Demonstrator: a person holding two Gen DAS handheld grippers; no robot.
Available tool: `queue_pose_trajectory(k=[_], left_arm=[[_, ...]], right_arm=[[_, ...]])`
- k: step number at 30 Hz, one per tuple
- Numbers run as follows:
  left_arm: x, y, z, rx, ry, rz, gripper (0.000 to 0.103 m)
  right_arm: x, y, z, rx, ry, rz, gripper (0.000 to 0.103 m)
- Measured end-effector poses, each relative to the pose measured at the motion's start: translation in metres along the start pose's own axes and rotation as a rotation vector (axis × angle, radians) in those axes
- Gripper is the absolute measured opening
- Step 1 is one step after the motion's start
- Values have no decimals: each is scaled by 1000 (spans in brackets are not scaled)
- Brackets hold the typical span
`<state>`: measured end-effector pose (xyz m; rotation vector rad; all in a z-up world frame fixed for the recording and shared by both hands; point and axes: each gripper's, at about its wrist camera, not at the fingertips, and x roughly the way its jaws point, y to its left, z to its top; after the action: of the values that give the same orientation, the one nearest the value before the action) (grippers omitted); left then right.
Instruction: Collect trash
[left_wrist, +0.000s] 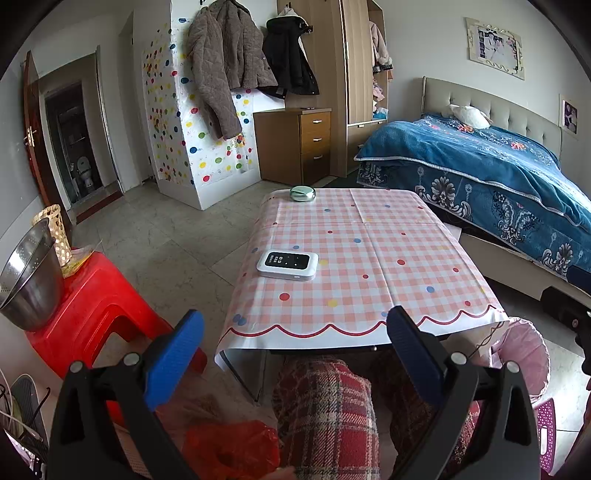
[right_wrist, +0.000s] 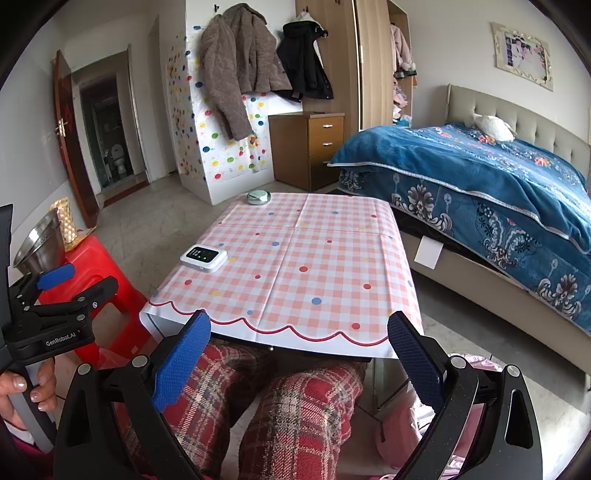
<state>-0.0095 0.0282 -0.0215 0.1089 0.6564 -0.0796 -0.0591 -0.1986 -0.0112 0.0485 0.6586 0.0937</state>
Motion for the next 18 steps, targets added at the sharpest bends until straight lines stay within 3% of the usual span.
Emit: queue_pose_trajectory(k=[18], left_arm=[[0, 0, 1, -3, 1, -1, 96]], right_arm=[[1, 0, 0, 1, 0, 1, 95]])
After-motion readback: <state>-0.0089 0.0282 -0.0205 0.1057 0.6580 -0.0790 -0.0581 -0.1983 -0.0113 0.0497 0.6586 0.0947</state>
